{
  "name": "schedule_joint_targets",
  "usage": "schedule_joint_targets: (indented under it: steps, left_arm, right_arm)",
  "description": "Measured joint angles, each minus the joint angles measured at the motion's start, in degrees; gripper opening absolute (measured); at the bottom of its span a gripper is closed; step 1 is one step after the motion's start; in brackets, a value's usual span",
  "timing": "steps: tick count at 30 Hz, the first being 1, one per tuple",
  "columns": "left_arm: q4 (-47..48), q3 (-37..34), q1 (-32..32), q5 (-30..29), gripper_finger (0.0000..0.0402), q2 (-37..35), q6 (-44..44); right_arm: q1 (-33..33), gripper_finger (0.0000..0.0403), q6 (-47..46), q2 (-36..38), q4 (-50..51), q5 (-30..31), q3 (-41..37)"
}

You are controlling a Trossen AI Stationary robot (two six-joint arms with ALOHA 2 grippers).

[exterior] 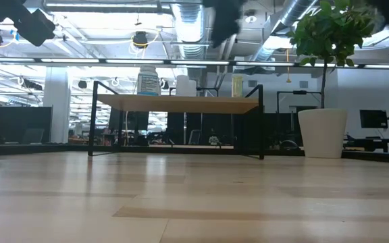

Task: Pick and place medicine bottles onto shelf by color
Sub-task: Return to Home Position

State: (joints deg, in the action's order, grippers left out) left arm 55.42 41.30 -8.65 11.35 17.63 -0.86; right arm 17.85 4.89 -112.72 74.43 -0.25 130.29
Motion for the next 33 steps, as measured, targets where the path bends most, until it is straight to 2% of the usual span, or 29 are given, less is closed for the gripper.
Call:
schedule_joint_targets:
  steps: [3, 6, 10, 14, 18, 23, 30, 33]
  left_arm:
    - [0.0, 0.0, 0.0, 0.0, 0.0228, 0.0, 0.0]
    - [0.0, 0.0, 0.0, 0.0, 0.0228, 0.0, 0.0]
    - [0.0, 0.0, 0.0, 0.0, 0.0228, -0.2, 0.0]
    - [-0.4, 0.0, 0.0, -0.1, 0.0228, -1.4, 0.1]
    - [-1.3, -0.4, 0.0, -1.6, 0.0228, -3.9, 2.2]
    - [-1.2, -0.4, 0.0, -6.2, 0.0228, -8.3, 4.6]
    - [-1.9, -0.7, -0.1, -10.1, 0.0228, -14.5, 7.3]
    - [-3.5, -1.8, -0.9, -10.2, 0.0228, -16.7, 9.9]
  right_arm:
    - [-2.7, 0.0224, -2.0, 6.6, 4.1, 0.0, -8.2]
    - [-6.0, 0.0221, -2.5, 15.3, -3.2, 0.0, -22.4]
    - [-9.8, 0.0213, -3.8, 30.6, -26.8, -1.1, -49.3]
    - [-13.2, 0.0206, -9.5, 44.5, -50.6, -1.8, -75.8]
    - [-16.1, 0.0201, -14.1, 55.4, -68.7, -1.9, -94.9]
    - [-17.7, 0.0195, -15.4, 65.4, -82.5, -1.3, -107.6]
    - [-17.5, 0.0185, -10.6, 76.0, -85.2, -0.8, -113.9]
    - [-16.8, 0.018, -9.3, 79.3, -89.6, -0.7, -117.5]
